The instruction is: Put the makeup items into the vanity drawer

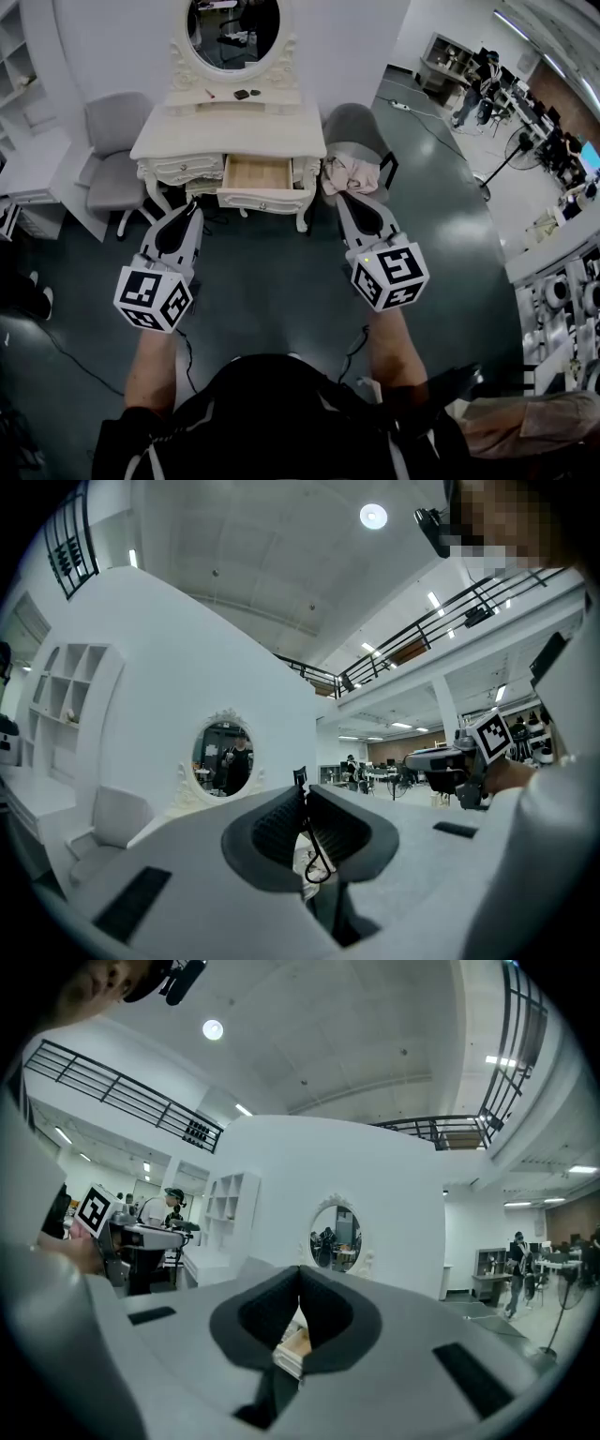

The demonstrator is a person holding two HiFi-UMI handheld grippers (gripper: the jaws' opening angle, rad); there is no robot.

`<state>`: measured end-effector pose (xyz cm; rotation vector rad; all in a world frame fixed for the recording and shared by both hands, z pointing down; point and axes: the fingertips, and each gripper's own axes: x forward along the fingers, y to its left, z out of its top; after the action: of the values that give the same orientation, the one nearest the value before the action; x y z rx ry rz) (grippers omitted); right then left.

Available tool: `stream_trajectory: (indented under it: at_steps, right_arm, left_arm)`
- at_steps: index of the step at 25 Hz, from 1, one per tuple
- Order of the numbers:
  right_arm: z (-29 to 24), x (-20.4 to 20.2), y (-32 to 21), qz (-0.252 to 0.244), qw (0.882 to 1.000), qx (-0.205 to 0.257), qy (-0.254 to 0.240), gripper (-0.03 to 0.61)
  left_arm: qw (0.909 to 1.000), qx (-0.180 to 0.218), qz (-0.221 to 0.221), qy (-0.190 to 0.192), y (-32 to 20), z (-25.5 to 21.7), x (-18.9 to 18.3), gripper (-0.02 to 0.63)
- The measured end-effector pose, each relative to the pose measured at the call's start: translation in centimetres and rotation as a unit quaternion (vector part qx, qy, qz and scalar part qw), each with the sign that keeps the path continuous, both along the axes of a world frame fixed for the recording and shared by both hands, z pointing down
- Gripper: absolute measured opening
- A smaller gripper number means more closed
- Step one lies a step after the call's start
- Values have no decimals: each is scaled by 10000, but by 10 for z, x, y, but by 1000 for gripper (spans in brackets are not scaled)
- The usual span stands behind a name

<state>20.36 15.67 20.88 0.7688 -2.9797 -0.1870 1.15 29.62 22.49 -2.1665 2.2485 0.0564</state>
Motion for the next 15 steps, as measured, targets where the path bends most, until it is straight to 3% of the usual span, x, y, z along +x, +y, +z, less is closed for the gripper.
stream_trajectory:
  at_steps: [15]
  right_arm:
    - [7,-53,28,170,9999,27,1,5]
  left_arm:
    - [9996,99,273,47,20,10,-52,27]
